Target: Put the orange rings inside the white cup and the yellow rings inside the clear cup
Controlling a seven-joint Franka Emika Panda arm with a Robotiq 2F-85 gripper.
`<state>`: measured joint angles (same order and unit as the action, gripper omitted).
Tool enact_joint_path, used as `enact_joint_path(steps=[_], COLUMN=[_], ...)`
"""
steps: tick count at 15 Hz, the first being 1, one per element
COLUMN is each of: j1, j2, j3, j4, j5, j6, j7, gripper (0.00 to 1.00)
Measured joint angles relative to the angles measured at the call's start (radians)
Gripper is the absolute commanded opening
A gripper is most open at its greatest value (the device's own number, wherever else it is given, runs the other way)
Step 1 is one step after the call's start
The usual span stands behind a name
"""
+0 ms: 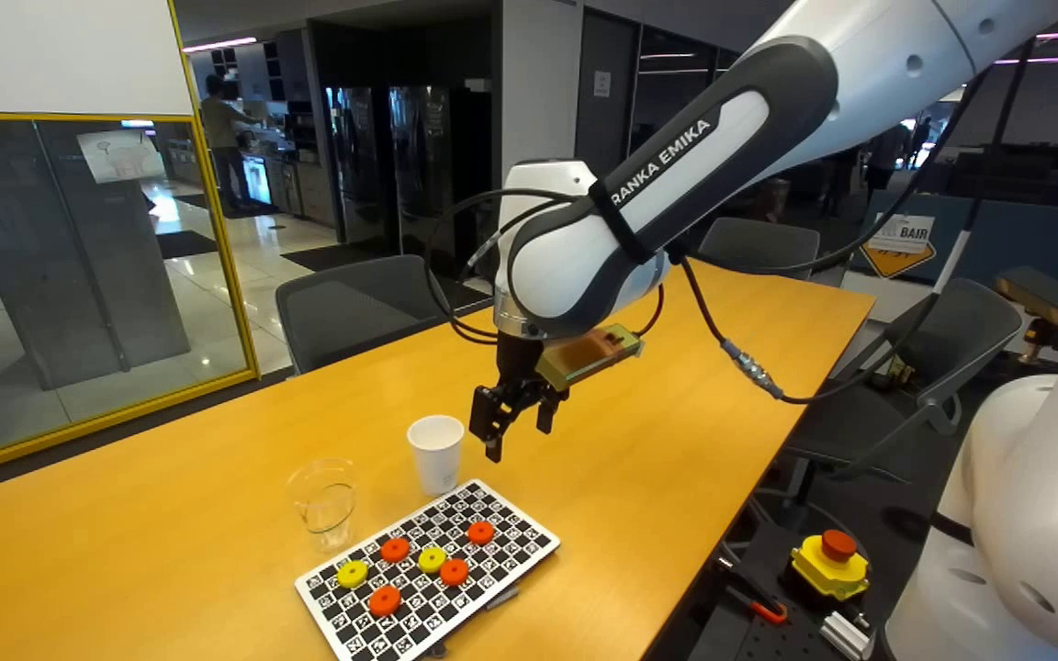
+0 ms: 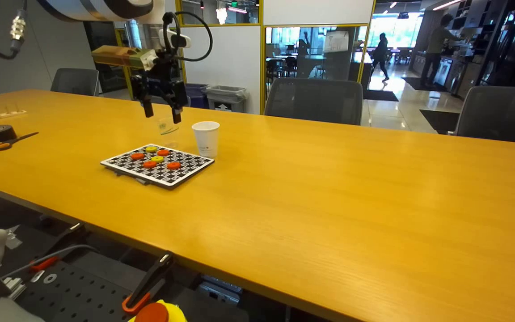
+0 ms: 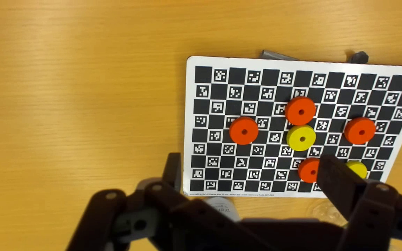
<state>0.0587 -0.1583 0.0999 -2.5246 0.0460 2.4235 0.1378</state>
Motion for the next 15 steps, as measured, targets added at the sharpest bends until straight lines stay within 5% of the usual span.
enact_joint_path(steps=[15], j1=[-0.002], j2=[0.416], j3=[-0.021], j4=[0.182], j5=[0.008], j6=[0.138], j7=[0.039], gripper=[1.0])
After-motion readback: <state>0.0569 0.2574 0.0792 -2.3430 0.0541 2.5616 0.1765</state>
